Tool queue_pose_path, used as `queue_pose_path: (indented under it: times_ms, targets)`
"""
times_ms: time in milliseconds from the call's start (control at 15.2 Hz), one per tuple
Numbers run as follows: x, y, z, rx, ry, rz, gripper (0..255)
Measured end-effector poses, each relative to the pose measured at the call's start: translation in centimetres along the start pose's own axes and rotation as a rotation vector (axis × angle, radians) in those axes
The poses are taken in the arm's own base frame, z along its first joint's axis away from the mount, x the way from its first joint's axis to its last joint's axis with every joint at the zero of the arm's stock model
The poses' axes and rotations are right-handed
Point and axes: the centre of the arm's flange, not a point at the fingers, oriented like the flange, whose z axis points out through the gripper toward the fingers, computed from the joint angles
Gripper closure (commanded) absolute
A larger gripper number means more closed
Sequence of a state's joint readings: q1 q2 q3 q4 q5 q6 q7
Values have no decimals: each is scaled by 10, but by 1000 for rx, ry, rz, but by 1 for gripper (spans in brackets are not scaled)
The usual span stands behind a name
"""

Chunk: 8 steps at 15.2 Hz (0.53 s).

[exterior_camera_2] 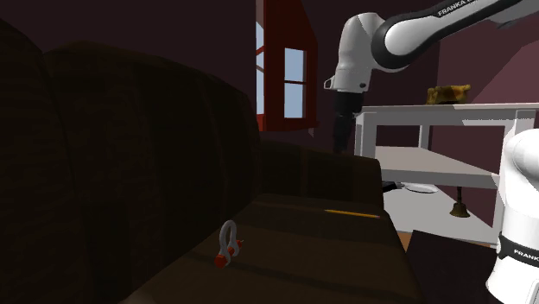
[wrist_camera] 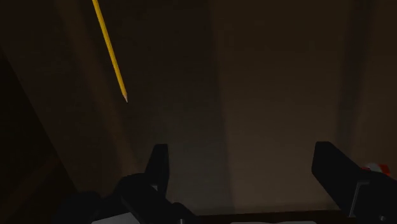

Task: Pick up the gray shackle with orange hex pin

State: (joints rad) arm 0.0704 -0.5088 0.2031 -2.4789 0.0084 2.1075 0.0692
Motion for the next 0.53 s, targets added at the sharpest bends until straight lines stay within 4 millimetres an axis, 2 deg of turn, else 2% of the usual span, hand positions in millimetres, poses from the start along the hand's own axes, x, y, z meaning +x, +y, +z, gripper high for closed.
queue_pose_path:
  times_ms: [528]
  targets:
    - [48, -78, 50, 2, 72, -53, 0]
